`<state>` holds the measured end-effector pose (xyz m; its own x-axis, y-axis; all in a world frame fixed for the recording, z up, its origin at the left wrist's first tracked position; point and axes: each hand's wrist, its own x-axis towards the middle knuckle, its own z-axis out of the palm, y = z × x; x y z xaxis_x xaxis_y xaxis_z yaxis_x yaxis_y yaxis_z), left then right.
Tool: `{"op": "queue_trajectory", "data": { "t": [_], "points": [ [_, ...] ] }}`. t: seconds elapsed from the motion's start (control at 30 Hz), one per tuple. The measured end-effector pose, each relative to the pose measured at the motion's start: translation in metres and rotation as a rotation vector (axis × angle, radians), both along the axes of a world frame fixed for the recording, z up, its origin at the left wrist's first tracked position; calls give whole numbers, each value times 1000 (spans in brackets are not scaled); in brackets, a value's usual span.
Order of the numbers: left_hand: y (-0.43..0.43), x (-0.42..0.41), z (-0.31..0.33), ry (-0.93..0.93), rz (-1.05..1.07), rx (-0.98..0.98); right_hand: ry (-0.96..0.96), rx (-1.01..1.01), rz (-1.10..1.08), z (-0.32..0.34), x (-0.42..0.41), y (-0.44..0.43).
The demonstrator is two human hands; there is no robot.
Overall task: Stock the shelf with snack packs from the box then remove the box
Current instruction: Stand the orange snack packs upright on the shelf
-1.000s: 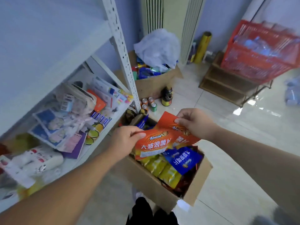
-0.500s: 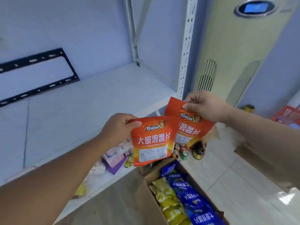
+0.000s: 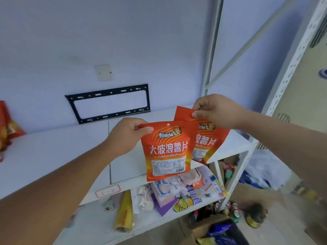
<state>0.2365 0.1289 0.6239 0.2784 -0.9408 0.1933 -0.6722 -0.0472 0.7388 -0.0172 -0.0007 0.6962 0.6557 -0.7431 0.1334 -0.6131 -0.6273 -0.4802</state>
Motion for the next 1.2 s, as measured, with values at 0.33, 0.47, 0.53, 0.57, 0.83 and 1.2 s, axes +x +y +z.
{"op": "queue_trajectory", "data": {
  "t": [0.33, 0.47, 0.53, 0.57, 0.83, 1.2],
  "points": [
    [133, 188, 40, 15, 207, -91, 47, -104, 154, 27, 219, 82],
    [194, 253, 44, -11, 325, -126, 53, -121, 220, 30, 298, 120],
    [220, 283, 41, -18, 400, -129, 50, -132, 254, 30, 333, 135],
    [232, 299, 40, 3, 441, -133, 48, -144, 272, 30, 351, 142],
    [289, 386, 33, 2, 672, -116, 45, -136, 397, 21, 467, 163],
    [310, 502, 26, -122, 968, 9, 119, -69, 568, -6, 629, 138]
  ]
}}
